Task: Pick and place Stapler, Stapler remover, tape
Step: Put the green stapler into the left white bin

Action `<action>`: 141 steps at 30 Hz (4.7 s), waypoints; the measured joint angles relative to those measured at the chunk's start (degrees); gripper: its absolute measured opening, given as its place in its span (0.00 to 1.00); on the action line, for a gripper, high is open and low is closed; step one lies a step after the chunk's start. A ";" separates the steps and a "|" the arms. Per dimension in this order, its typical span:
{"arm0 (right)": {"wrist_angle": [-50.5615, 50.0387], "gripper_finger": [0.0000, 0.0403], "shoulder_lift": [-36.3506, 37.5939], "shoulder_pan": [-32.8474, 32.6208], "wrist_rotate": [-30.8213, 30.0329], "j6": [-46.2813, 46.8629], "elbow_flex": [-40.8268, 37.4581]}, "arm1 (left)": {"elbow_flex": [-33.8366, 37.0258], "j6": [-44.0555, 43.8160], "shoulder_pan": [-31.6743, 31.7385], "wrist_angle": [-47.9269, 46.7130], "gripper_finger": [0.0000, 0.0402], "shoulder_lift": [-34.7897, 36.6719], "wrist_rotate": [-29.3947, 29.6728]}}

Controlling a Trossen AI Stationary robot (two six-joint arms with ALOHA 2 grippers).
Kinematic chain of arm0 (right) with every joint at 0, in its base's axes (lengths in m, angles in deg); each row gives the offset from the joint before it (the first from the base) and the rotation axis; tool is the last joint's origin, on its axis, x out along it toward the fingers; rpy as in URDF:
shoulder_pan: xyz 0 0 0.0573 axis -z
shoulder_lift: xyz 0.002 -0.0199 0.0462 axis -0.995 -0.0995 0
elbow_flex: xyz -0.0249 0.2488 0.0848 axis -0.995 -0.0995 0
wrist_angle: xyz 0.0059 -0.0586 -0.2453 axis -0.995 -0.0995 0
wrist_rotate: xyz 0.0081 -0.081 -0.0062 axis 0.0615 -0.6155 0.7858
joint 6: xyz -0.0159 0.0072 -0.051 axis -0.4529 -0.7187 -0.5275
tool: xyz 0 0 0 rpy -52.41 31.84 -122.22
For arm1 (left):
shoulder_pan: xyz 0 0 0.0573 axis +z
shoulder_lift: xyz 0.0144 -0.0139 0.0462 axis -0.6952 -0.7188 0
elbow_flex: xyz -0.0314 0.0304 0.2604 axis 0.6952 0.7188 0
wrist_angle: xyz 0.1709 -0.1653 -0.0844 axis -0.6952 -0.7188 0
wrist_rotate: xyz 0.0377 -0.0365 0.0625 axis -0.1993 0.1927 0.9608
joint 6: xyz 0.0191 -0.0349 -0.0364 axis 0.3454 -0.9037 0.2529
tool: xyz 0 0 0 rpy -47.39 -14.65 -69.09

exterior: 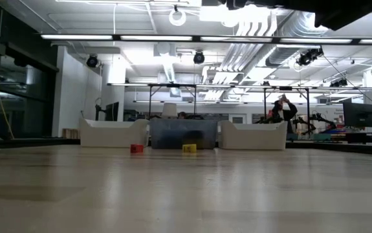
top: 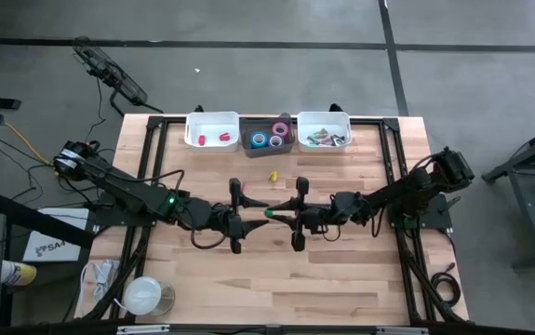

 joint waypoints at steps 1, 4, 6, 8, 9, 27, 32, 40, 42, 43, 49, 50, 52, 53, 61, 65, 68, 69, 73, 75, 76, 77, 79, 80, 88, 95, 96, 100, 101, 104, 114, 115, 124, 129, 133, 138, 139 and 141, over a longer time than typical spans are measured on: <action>-0.03 0.13 0.00 0.18 0.09 0.00 -0.03 | 0.00 0.21 -0.02 0.34 0.48 0.00 0.02; 0.71 0.13 0.00 0.28 0.18 0.00 -0.04 | 0.00 0.24 0.00 1.13 0.48 0.00 0.08; 1.18 0.13 0.00 0.28 0.22 0.00 -0.04 | -0.02 0.26 0.00 1.09 0.48 0.00 0.10; 1.21 0.13 0.00 0.26 0.22 0.00 -0.04 | -0.02 0.34 0.00 1.12 0.48 0.00 0.09; 1.23 0.13 0.00 0.26 0.22 0.00 -0.04 | -0.02 0.34 0.00 1.16 0.48 0.00 0.08; 2.79 0.13 -0.04 0.65 2.45 -0.38 -0.07 | -0.02 0.36 0.25 4.34 0.48 -1.25 -0.08; 2.76 0.13 -0.04 0.94 3.18 -0.42 -0.07 | -0.02 0.38 0.48 4.95 0.48 -1.24 -0.55; 2.76 0.13 -0.04 0.94 2.83 -0.42 -0.07 | -0.02 0.36 0.81 4.97 0.48 -1.25 -0.97; 2.76 0.13 -0.04 0.94 2.78 -0.42 -0.07 | -0.02 0.36 0.81 4.90 0.46 -1.25 -0.99; 2.76 0.13 -0.04 0.94 2.78 -0.42 -0.07 | -0.02 0.36 0.81 4.93 0.44 -1.25 -1.01; 2.78 0.13 -0.04 0.94 2.72 -0.42 -0.07 | -0.02 0.34 0.81 4.92 0.26 -1.25 -1.20; 2.80 0.13 -0.04 0.94 2.75 -0.44 -0.07 | -0.02 0.30 0.81 4.91 0.23 -1.25 -1.19; 2.81 0.13 -0.04 0.94 2.69 -0.77 -0.07 | -0.02 -0.12 0.81 4.92 0.18 -1.25 -1.19; 2.81 0.13 -0.04 0.94 2.68 -0.91 -0.07 | -0.02 -0.28 0.81 4.94 0.17 -1.25 -1.19; 2.71 0.13 -0.04 0.94 2.69 -0.76 -0.07 | -0.02 0.08 0.81 4.69 0.18 -1.25 -1.18; 2.15 0.16 -0.04 0.92 2.07 -0.80 -0.07 | -0.02 0.40 0.81 4.12 0.17 -1.25 -1.16; 2.18 0.19 -0.04 0.53 -1.17 -1.78 -0.07 | -0.02 0.59 0.83 3.63 0.17 -1.25 -0.99; 2.33 0.20 -0.04 0.33 -2.64 -1.95 -0.07 | -0.02 0.66 0.83 3.49 0.17 -1.25 -0.90; 2.46 0.24 -0.04 -0.51 -6.71 -2.08 -0.07 | -0.02 0.80 0.87 3.38 0.16 -1.25 -0.73; 2.34 0.25 -0.04 -0.87 -7.78 -2.15 -0.07 | -0.02 0.77 0.85 3.26 0.16 -1.25 -0.59; 2.28 0.26 -0.04 -1.10 -8.73 -2.18 -0.07 | -0.02 0.77 0.85 3.24 0.16 -1.25 -0.29; 2.23 0.27 -0.04 -1.33 -10.07 -2.19 -0.07 | -0.02 0.87 0.85 3.21 0.16 -1.25 -0.01; 2.05 0.28 -0.04 -1.86 -13.32 -2.23 -0.07 | -0.02 1.31 0.87 3.15 0.16 -1.25 0.45; 1.88 0.29 -0.04 -2.15 -14.71 -2.29 -0.07 | -0.02 1.42 0.87 3.15 0.16 -1.25 0.65; -0.15 0.35 -0.04 -3.61 -16.66 -0.72 -0.07 | 0.00 1.89 0.74 2.67 0.16 -1.25 2.08; -6.71 0.40 -0.04 -4.10 -21.12 6.40 -0.07 | 0.00 1.89 0.76 -2.51 0.16 -1.25 10.36; -8.02 0.40 -0.04 -4.07 -21.70 7.76 -0.07 | 0.00 1.90 0.83 -3.63 0.16 -1.25 12.02; -12.80 0.41 -0.04 -4.06 -23.41 12.20 -0.07 | 0.00 0.96 3.01 -8.56 0.16 -1.25 15.03; -13.62 0.41 -0.04 -4.07 -24.05 13.15 -0.07 | 0.00 0.31 3.97 -9.78 0.16 -1.25 15.14; -15.33 0.41 -0.04 -4.03 -25.77 14.89 -0.07 | 0.02 -1.50 7.21 -13.56 0.16 -1.25 14.92; -17.59 0.42 -0.04 -4.00 -28.75 15.28 -0.07 | 0.04 -13.42 22.97 -29.14 0.16 -1.25 9.56; -17.88 0.42 -0.04 -3.95 -28.80 15.30 -0.07 | 0.04 -14.48 24.77 -30.26 0.16 -1.25 8.57; -19.98 0.42 -0.04 -3.87 -28.78 17.20 -0.07 | 0.09 -16.89 39.94 -35.75 0.16 -1.25 0.56; -20.12 0.42 -0.04 -3.70 -28.78 18.10 -0.07 | 3.00 -17.96 47.39 -34.34 0.16 -1.25 -3.11; -20.12 0.42 -0.04 -3.57 -28.78 18.74 -0.07 | 8.23 -19.41 52.77 -29.12 0.16 -1.25 -6.48; -20.10 0.42 -0.04 -3.48 -28.61 19.42 -0.07 | 13.44 -22.87 58.38 -21.22 0.16 -1.27 -9.82; -20.10 0.42 -0.04 -3.48 -28.59 19.56 -0.07 | 14.17 -23.89 59.15 -20.22 0.16 -1.27 -9.96; -20.10 0.42 -0.04 -3.48 -28.58 19.58 -0.07 | 15.33 -25.80 60.30 -19.12 0.16 -1.46 -10.13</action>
